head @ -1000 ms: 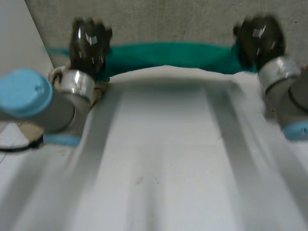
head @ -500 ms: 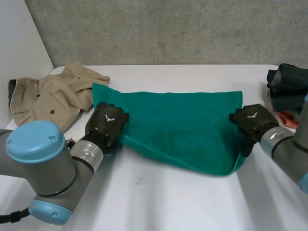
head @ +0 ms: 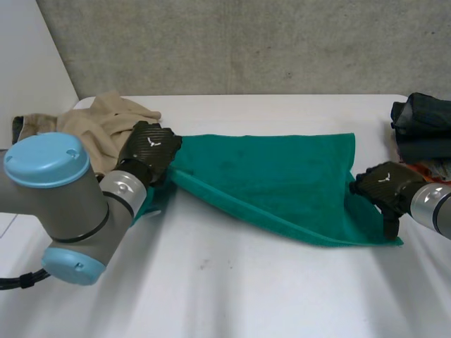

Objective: Fold the laundry.

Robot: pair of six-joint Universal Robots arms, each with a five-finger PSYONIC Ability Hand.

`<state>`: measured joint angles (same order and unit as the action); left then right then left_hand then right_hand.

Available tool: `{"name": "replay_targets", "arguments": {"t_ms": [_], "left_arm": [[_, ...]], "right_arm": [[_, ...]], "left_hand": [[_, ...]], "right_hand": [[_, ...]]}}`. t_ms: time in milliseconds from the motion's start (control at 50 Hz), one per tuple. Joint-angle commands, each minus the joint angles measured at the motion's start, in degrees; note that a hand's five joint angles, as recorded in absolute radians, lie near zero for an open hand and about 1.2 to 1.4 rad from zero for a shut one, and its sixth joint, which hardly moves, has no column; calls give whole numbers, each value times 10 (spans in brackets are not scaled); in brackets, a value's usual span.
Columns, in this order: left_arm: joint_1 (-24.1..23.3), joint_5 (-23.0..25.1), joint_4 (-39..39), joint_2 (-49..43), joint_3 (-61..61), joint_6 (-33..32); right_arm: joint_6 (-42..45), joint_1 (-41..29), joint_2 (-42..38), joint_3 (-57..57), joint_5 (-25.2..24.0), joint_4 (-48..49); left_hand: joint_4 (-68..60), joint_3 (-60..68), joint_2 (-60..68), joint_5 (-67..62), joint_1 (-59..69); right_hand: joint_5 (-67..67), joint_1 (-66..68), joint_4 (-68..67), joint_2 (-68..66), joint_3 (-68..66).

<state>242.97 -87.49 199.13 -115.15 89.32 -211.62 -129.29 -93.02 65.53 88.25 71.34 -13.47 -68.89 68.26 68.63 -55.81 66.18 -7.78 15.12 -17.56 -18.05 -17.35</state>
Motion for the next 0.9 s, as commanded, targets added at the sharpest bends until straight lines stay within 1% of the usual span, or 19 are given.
{"name": "replay_targets", "arguments": {"t_ms": [20,40,120,280,360,520,620,760,900], "left_arm": [[15,-1,-11,-38,-49,0],[19,-2,-14,-40,-55,1],[22,-3,-32,-54,-88,2],[23,-5,-56,-58,-126,28],[24,-5,-57,-59,-136,38],[24,-6,-57,-61,-154,39],[23,-6,-61,-60,-153,39],[24,-6,-69,-61,-143,39],[24,-5,-69,-61,-129,39]], "right_arm": [[-181,4,6,38,-1,-4],[-206,4,7,53,-5,-2],[-249,1,6,79,-12,13],[-297,-1,3,96,-6,106],[-308,-4,-13,91,-7,119],[-302,-15,-38,90,-4,150],[-300,-16,-44,90,9,156],[-294,-12,-33,103,3,155],[-257,-11,15,136,-2,155]], "left_hand": [[-111,117,114,-142,138],[-111,117,114,-142,138],[-111,117,114,-142,138],[-111,117,114,-142,138],[-111,117,114,-142,138],[-111,117,114,-142,138],[-111,117,114,-142,138],[-111,117,114,-142,138],[-111,117,114,-142,138]], "right_hand": [[-47,74,-50,-45,-52],[-51,77,-53,-48,-55],[-69,96,-71,-66,-74],[-91,118,-93,-88,-96],[-105,131,-107,-102,-109],[-155,182,-157,-152,-159],[-172,199,-174,-169,-176],[-162,189,-164,-159,-166],[-140,167,-142,-137,-144]]}}
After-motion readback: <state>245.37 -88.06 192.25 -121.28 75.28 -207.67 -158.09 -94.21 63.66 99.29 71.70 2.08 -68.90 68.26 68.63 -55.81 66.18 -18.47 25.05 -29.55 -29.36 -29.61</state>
